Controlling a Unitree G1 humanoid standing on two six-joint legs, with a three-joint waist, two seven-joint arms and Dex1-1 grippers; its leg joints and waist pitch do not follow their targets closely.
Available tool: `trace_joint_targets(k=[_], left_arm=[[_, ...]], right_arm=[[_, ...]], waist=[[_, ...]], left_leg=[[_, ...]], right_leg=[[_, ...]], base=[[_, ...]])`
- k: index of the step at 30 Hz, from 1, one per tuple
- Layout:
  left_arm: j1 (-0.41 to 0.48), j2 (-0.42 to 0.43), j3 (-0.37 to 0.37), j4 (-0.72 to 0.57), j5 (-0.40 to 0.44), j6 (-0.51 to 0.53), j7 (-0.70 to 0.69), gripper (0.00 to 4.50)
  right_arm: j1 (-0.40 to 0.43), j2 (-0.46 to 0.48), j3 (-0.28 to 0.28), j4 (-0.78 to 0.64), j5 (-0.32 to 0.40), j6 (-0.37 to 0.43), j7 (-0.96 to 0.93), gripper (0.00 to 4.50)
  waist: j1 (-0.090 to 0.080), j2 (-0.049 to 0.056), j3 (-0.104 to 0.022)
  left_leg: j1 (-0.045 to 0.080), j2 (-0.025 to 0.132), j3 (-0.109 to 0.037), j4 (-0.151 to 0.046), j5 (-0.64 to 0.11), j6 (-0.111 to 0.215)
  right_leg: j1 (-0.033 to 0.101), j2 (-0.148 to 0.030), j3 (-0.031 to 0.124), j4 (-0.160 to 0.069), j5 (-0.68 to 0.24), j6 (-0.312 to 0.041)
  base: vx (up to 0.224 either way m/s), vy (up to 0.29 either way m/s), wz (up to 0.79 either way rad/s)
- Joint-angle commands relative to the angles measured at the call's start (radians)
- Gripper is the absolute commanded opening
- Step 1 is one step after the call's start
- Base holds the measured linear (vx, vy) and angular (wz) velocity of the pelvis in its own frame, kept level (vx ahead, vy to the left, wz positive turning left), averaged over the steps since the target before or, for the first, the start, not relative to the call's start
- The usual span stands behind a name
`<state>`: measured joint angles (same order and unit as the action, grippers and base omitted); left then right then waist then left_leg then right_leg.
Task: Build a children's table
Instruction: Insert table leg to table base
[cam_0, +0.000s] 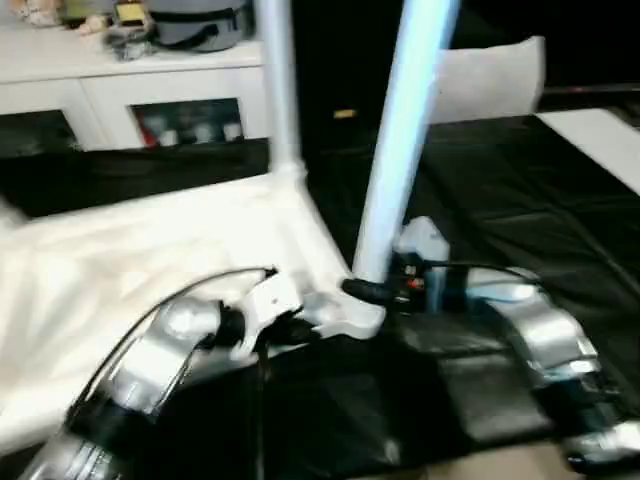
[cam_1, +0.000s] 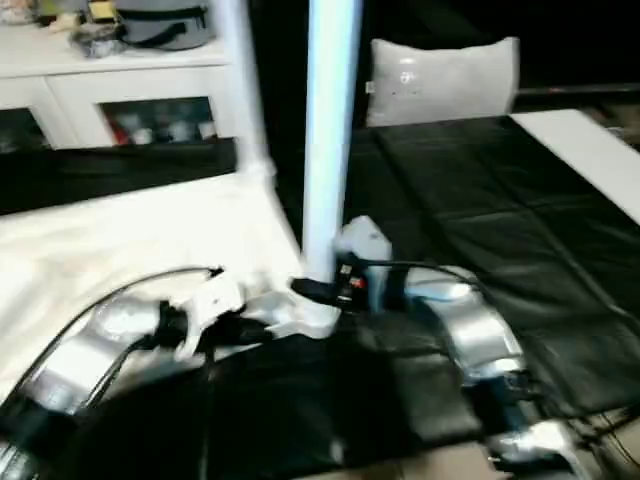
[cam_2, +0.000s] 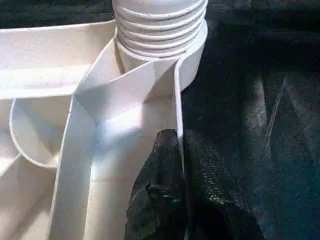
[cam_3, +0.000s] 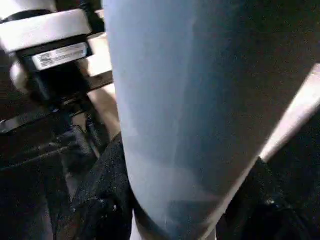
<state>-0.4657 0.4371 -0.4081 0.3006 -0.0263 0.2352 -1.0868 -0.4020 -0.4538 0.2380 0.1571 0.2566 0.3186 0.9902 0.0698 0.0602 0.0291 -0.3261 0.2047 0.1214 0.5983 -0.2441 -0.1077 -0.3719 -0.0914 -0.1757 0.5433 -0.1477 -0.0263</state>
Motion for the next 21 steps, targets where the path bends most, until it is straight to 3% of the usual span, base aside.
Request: trace_joint_targets(k=[1, 2, 4, 7, 10, 12, 14, 15, 16, 17, 18, 19, 21], left_arm=[[-0.124, -0.020, 0.050, -0.005, 0.000, -0.097, 0.001, 0.00], [-0.124, -0.020, 0.050, -0.005, 0.000, -0.097, 0.001, 0.00], [-0.142, -0.028, 0.047, 0.019, 0.003, -0.107, 0.001, 0.00], [-0.174, -0.040, 0.042, 0.081, 0.010, -0.141, 0.000, 0.00], [-0.171, -0.029, 0.048, 0.112, 0.004, -0.156, -0.004, 0.00], [-0.153, -0.015, 0.057, 0.103, -0.006, -0.151, -0.011, 0.00], [-0.140, -0.008, 0.066, 0.088, -0.013, -0.140, -0.013, 0.00], [-0.125, -0.003, 0.078, 0.071, -0.019, -0.123, -0.008, 0.00], [-0.095, 0.008, 0.096, 0.031, -0.028, -0.088, 0.006, 0.00], [-0.075, 0.015, 0.108, 0.005, -0.034, -0.065, 0.017, 0.00], [0.009, 0.037, 0.134, -0.115, -0.034, 0.027, 0.066, 0.00], [0.035, 0.043, 0.141, -0.152, -0.033, 0.056, 0.081, 0.00], [0.086, 0.050, 0.154, -0.227, -0.037, 0.107, 0.104, 0.00]], right_arm=[[0.101, -0.035, 0.093, 0.109, -0.082, 0.123, 0.014, 1.86], [0.101, -0.035, 0.093, 0.109, -0.082, 0.123, 0.014, 1.86], [0.104, -0.035, 0.096, 0.103, -0.082, 0.127, 0.011, 1.86], [0.118, -0.029, 0.104, 0.076, -0.082, 0.143, -0.006, 1.86], [0.133, -0.012, 0.103, 0.059, -0.082, 0.158, -0.043, 1.86], [0.134, -0.001, 0.098, 0.067, -0.085, 0.159, -0.065, 1.86], [0.133, 0.009, 0.089, 0.075, -0.083, 0.162, -0.081, 1.86], [0.131, 0.022, 0.078, 0.083, -0.081, 0.163, -0.103, 1.86], [0.128, 0.040, 0.063, 0.092, -0.081, 0.164, -0.141, 1.86], [0.126, 0.052, 0.054, 0.097, -0.082, 0.166, -0.168, 1.86], [0.119, 0.087, 0.031, 0.114, -0.087, 0.159, -0.236, 1.86], [0.118, 0.096, 0.026, 0.119, -0.089, 0.156, -0.255, 1.86], [0.111, 0.113, 0.014, 0.132, -0.092, 0.151, -0.290, 1.86]], waist=[[-0.006, 0.017, -0.046], [-0.007, 0.013, -0.043], [-0.006, 0.012, -0.044], [-0.008, 0.019, -0.038], [-0.009, 0.012, -0.034], [-0.012, 0.008, -0.029], [-0.018, 0.011, -0.027], [-0.020, 0.002, -0.026], [-0.020, 0.001, -0.026], [-0.022, 0.005, -0.027], [-0.024, -0.007, -0.032], [-0.032, 0.001, -0.028], [-0.040, -0.006, -0.026]], left_leg=[[-0.011, 0.027, 0.011, -0.082, -0.173, 0.058], [-0.015, 0.025, 0.013, -0.084, -0.174, 0.061], [-0.011, 0.026, 0.015, -0.085, -0.186, 0.056], [-0.010, 0.028, 0.017, -0.089, -0.213, 0.050], [-0.008, 0.026, 0.022, -0.092, -0.230, 0.050], [-0.007, 0.024, 0.023, -0.095, -0.259, 0.046], [-0.005, 0.023, 0.021, -0.096, -0.278, 0.043], [-0.005, 0.022, 0.022, -0.096, -0.281, 0.045], [-0.011, 0.023, 0.020, -0.099, -0.265, 0.042], [-0.008, 0.024, 0.020, -0.099, -0.261, 0.038], [-0.013, 0.028, 0.018, -0.100, -0.240, 0.034], [-0.023, 0.030, 0.015, -0.105, -0.222, 0.032], [-0.018, 0.026, 0.017, -0.103, -0.247, 0.036]], right_leg=[[0.043, -0.062, 0.072, -0.045, -0.249, -0.146], [0.046, -0.061, 0.072, -0.049, -0.258, -0.145], [0.046, -0.063, 0.074, -0.048, -0.282, -0.140], [0.043, -0.064, 0.080, -0.049, -0.313, -0.137], [0.041, -0.063, 0.083, -0.053, -0.348, -0.131], [0.040, -0.065, 0.083, -0.061, -0.423, -0.111], [0.036, -0.065, 0.081, -0.066, -0.463, -0.098], [0.034, -0.064, 0.081, -0.070, -0.479, -0.089], [0.038, -0.070, 0.082, -0.065, -0.487, -0.089], [0.036, -0.070, 0.082, -0.066, -0.492, -0.086], [0.040, -0.072, 0.084, -0.057, -0.470, -0.089], [0.042, -0.069, 0.083, -0.054, -0.439, -0.096], [0.035, -0.063, 0.081, -0.061, -0.455, -0.091]], base=[[0.000, 0.000, 0.00], [0.000, 0.000, 0.00], [0.000, 0.000, 0.00], [0.000, 0.000, 0.00], [0.000, 0.000, 0.00], [0.000, 0.000, 0.00], [0.000, 0.000, 0.00], [0.000, 0.000, 0.00], [0.000, 0.000, 0.00], [0.000, 0.000, 0.00], [0.000, 0.000, 0.00], [0.000, 0.000, 0.00], [0.000, 0.000, 0.00]])
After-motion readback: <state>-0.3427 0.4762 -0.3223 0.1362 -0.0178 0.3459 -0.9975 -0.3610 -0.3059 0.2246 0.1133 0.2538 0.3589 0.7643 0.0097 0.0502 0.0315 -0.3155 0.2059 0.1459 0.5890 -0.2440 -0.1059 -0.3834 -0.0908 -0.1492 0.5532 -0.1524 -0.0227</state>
